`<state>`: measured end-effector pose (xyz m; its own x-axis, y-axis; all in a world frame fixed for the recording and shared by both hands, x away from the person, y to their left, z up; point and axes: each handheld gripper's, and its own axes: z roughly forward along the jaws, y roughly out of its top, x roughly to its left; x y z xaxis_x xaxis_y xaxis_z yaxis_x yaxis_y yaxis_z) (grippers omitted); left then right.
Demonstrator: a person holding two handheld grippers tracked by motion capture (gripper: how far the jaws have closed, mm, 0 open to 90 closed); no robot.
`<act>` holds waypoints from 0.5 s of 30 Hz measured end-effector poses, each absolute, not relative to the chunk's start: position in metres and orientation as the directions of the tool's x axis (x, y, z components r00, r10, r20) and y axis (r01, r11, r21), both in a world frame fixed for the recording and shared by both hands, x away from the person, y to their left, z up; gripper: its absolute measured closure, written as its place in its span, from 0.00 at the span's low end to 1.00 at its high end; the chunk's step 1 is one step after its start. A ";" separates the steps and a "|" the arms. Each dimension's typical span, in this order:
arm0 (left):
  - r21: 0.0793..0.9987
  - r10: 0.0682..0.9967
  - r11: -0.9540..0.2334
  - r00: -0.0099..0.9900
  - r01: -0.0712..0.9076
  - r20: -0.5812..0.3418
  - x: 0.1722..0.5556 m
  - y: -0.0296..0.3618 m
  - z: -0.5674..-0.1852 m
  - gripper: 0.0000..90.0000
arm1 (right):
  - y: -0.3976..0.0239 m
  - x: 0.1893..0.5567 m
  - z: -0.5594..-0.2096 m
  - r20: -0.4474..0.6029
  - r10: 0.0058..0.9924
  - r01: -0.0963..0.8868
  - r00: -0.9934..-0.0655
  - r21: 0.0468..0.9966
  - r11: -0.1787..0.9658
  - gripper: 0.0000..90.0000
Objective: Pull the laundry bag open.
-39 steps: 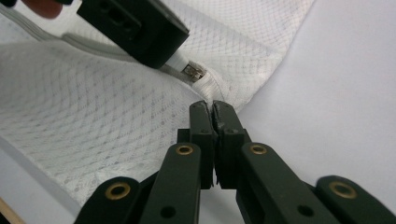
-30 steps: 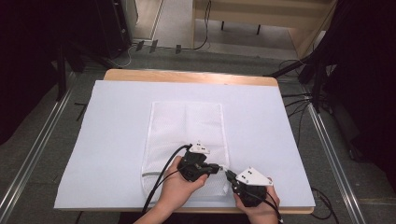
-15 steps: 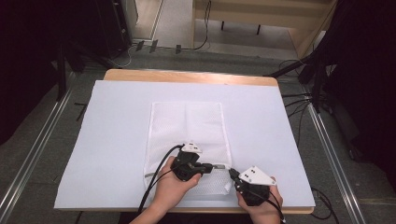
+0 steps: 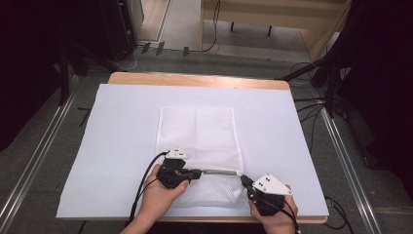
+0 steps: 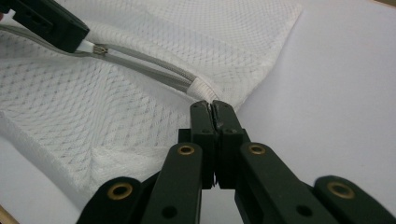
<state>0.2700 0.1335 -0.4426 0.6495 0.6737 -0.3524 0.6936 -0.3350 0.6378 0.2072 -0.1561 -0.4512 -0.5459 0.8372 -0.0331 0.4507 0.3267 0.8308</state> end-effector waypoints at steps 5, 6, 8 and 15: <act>0.638 0.707 -0.309 0.619 0.705 -0.342 0.265 0.158 -0.444 0.98 | -0.158 0.206 -0.447 -0.036 0.845 0.443 -0.533 0.839 0.315 1.00; 0.637 0.708 -0.298 0.612 0.711 -0.352 0.264 0.162 -0.445 0.98 | -0.158 0.206 -0.447 -0.036 0.845 0.443 -0.533 0.839 0.315 1.00; 0.634 0.718 -0.290 0.601 0.717 -0.351 0.262 0.172 -0.447 0.98 | -0.160 0.206 -0.446 -0.034 0.846 0.440 -0.532 0.843 0.311 1.00; 0.634 0.745 -0.257 0.568 0.729 -0.351 0.256 0.198 -0.449 0.98 | -0.159 0.205 -0.444 -0.037 0.846 0.429 -0.533 0.849 0.307 1.00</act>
<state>0.2564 0.1982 -0.4487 0.5676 0.7447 -0.3510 0.7291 -0.2567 0.6344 0.2047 -0.1593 -0.4437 -0.5326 0.8456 -0.0369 0.4293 0.3074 0.8492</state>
